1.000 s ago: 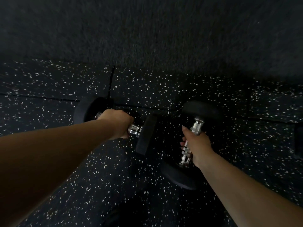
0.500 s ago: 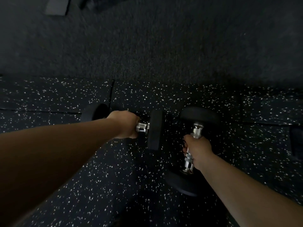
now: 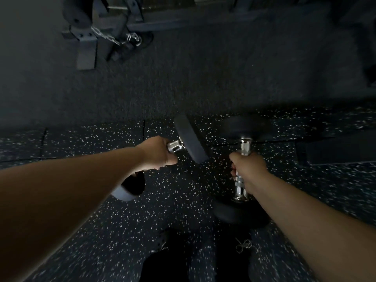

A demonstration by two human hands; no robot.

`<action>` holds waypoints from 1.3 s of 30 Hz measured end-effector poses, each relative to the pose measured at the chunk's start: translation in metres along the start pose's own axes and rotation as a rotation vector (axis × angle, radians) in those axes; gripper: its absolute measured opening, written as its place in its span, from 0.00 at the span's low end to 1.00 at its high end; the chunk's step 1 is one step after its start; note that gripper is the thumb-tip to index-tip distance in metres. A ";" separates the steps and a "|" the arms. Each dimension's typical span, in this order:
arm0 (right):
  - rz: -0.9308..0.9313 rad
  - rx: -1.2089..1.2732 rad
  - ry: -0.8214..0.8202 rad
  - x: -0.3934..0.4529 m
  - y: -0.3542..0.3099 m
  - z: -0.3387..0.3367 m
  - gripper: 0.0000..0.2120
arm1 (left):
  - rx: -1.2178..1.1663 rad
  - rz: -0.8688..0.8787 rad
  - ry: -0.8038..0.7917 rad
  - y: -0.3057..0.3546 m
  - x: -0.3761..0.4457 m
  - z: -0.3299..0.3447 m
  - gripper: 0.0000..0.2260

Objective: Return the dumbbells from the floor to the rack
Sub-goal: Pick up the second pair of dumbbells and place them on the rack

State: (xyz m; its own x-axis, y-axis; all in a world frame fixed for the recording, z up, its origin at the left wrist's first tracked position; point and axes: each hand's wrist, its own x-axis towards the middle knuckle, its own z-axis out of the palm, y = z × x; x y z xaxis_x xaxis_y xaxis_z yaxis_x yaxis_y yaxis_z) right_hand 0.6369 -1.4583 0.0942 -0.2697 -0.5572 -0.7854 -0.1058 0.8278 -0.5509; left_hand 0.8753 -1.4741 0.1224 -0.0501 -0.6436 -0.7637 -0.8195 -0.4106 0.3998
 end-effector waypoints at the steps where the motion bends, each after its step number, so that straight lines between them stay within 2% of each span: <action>1: -0.002 -0.001 0.005 -0.018 -0.009 -0.013 0.03 | -0.058 -0.018 0.000 0.013 -0.020 -0.007 0.04; 5: -0.017 0.010 0.033 -0.088 -0.047 -0.066 0.02 | -0.274 -0.052 0.043 0.072 -0.090 -0.034 0.05; 14: -0.008 0.157 0.068 -0.220 -0.125 -0.173 0.03 | -0.585 -0.101 0.101 0.212 -0.216 -0.083 0.09; 17: -0.036 0.177 0.108 -0.256 -0.143 -0.204 0.08 | -0.630 -0.042 0.103 0.254 -0.248 -0.089 0.08; 22: -0.032 0.244 0.195 -0.311 -0.161 -0.253 0.09 | -0.558 0.053 0.083 0.311 -0.290 -0.087 0.09; 29: 0.051 0.387 0.374 -0.397 -0.127 -0.328 0.07 | -0.375 0.166 -0.048 0.365 -0.354 -0.049 0.08; 34: 0.153 0.444 0.547 -0.456 -0.073 -0.380 0.08 | -0.242 0.233 -0.163 0.402 -0.400 -0.001 0.09; 39: 0.218 0.658 0.681 -0.506 0.001 -0.427 0.06 | -0.151 0.268 -0.303 0.438 -0.446 0.069 0.10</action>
State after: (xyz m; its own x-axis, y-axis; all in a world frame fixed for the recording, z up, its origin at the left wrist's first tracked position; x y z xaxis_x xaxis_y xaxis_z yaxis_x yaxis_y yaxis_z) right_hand 0.3647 -1.1480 0.6113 -0.7377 -0.0672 -0.6718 0.5131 0.5910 -0.6225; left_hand 0.4995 -1.3218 0.6029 -0.4339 -0.5306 -0.7282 -0.6633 -0.3588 0.6567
